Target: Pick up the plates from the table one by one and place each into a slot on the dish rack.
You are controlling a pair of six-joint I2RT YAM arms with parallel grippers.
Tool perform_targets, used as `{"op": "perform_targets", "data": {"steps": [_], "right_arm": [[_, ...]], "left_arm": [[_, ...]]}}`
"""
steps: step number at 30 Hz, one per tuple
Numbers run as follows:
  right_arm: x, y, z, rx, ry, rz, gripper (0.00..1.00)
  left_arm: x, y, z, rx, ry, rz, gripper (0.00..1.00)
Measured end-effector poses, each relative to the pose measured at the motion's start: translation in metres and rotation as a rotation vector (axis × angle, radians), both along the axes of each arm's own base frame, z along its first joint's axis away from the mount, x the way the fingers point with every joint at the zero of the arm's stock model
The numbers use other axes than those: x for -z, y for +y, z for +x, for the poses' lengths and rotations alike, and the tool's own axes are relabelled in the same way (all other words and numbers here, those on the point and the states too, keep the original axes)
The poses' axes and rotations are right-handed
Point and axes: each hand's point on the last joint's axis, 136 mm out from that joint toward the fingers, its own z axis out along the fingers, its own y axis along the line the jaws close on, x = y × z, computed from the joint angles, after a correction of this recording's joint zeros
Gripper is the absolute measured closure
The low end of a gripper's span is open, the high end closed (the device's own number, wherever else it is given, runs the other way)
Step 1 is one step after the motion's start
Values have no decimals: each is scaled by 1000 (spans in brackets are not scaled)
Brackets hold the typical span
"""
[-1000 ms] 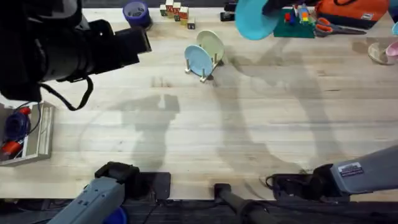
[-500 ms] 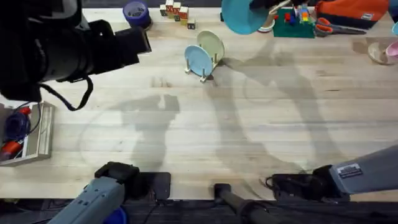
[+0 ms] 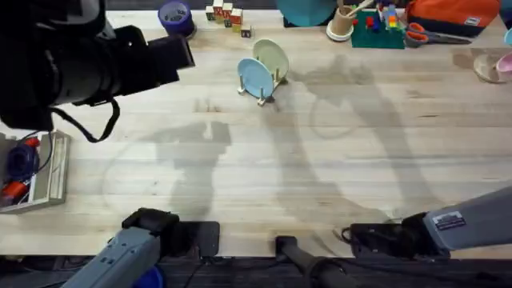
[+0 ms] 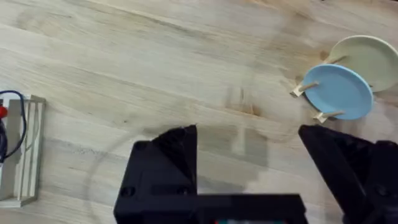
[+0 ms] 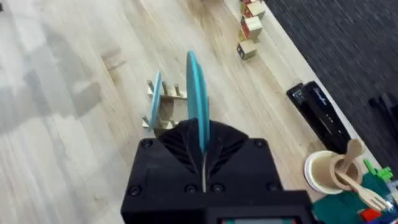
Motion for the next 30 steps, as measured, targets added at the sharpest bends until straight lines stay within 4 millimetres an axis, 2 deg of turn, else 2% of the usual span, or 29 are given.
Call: {"op": "perform_targets", "data": {"steps": [7,30], "right_arm": [[0,11,-5,-31,-5,-3,970],[-1,11,-3,23,43,34,969]], "left_arm": [[0,0,0,0,0,0,7],[0,0,0,-2,0,2,7]]}}
